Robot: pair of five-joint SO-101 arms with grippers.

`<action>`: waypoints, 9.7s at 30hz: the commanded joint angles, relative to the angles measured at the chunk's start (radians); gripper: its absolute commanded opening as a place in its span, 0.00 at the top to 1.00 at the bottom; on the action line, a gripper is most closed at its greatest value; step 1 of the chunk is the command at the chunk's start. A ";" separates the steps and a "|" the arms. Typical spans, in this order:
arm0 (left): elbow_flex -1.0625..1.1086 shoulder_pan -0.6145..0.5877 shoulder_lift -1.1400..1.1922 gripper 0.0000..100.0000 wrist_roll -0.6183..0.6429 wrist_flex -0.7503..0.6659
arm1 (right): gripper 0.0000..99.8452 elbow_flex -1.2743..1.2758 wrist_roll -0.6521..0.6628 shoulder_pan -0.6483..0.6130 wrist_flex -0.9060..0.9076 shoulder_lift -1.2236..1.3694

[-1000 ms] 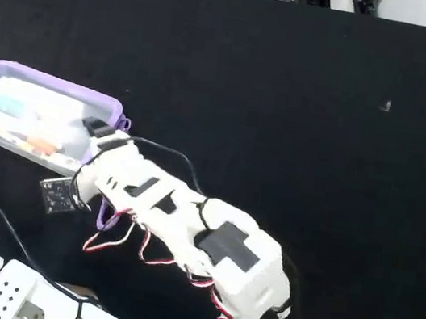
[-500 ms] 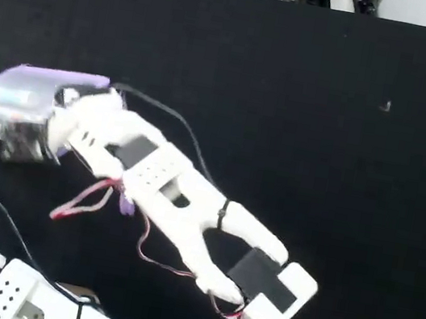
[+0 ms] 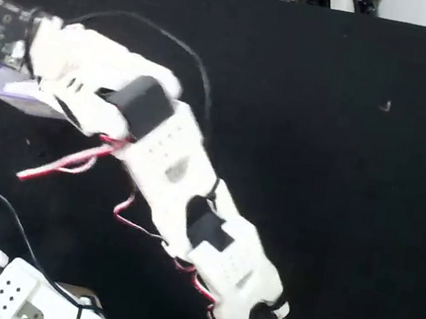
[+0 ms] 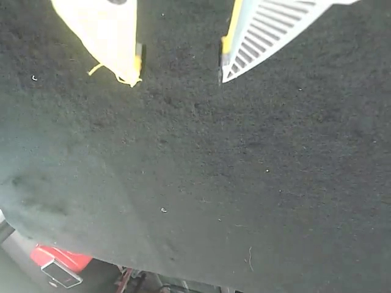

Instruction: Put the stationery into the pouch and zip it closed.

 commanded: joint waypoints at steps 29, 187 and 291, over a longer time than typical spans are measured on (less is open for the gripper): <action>0.021 0.231 -0.008 0.78 -0.173 0.006 | 0.99 -0.170 -0.328 0.290 0.026 0.113; 0.022 1.762 -0.008 0.86 -0.232 -0.296 | 0.99 -0.280 -0.563 0.379 0.034 -0.162; -0.073 1.584 -0.006 0.75 -0.295 -0.213 | 0.99 -0.280 -0.554 0.287 0.084 -0.160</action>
